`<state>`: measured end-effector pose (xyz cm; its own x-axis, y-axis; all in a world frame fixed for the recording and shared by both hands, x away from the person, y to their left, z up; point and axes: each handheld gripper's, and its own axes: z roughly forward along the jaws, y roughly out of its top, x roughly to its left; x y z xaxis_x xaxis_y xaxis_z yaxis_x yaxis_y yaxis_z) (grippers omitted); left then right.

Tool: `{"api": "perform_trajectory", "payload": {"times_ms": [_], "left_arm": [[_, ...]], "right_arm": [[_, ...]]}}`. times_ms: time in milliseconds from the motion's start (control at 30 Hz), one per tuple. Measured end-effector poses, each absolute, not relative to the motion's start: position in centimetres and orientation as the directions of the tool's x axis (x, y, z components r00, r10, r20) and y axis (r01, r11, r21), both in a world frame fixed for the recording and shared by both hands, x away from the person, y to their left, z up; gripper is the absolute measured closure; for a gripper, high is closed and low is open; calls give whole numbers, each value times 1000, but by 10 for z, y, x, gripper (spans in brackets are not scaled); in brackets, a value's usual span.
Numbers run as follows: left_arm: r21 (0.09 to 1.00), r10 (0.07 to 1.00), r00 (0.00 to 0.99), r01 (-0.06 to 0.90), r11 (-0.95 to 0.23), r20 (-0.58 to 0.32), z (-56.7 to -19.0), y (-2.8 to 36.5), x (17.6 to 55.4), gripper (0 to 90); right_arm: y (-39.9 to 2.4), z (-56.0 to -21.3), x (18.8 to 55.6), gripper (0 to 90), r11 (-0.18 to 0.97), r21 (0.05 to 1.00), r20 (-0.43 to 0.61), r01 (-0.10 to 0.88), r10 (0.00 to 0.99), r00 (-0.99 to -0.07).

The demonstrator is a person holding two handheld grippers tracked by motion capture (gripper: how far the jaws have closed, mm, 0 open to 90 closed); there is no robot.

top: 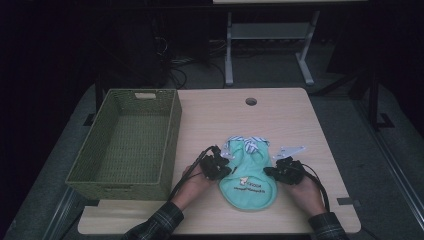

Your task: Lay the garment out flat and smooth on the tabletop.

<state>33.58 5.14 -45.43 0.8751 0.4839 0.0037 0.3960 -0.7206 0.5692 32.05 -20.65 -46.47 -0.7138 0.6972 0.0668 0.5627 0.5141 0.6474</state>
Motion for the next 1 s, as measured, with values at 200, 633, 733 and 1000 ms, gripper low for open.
{"api": "perform_trajectory", "payload": {"times_ms": [200, 633, 733, 1000], "left_arm": [[551, 446, 895, 373, -747, -2, -453, 49, 323, 895], [537, 363, 929, 342, -771, -70, -451, 37, 300, 895], [536, 334, 939, 324, -779, -82, -452, 31, 294, 895], [540, 300, 949, 304, -785, -98, -452, 21, 284, 895]], "right_arm": [[-208, -465, 322, 897, 513, 652, 66, 559, 696, -715], [-210, -466, 324, 897, 505, 657, 71, 559, 697, -713], [-210, -466, 325, 897, 505, 656, 71, 561, 699, -712], [-210, -466, 325, 896, 506, 659, 67, 557, 698, -713]]}}
